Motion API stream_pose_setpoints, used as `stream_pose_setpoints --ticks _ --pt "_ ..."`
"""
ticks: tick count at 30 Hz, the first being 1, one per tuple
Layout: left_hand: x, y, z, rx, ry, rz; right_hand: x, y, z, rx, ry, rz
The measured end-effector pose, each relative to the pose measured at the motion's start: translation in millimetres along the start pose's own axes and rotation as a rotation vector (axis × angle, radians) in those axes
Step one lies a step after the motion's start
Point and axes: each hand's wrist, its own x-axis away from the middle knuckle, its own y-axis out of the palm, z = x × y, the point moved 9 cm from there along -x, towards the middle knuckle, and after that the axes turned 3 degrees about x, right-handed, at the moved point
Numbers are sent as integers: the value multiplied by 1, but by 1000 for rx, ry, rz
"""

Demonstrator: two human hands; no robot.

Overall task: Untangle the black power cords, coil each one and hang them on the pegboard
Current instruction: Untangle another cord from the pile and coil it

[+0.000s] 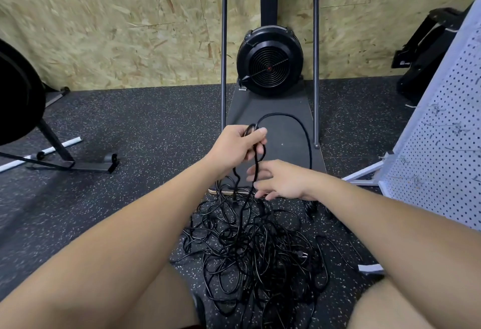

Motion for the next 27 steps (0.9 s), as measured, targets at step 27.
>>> stream_pose_setpoints --ticks 27 --pt "19 5 -14 -226 -37 -137 30 -126 -44 -457 -218 631"
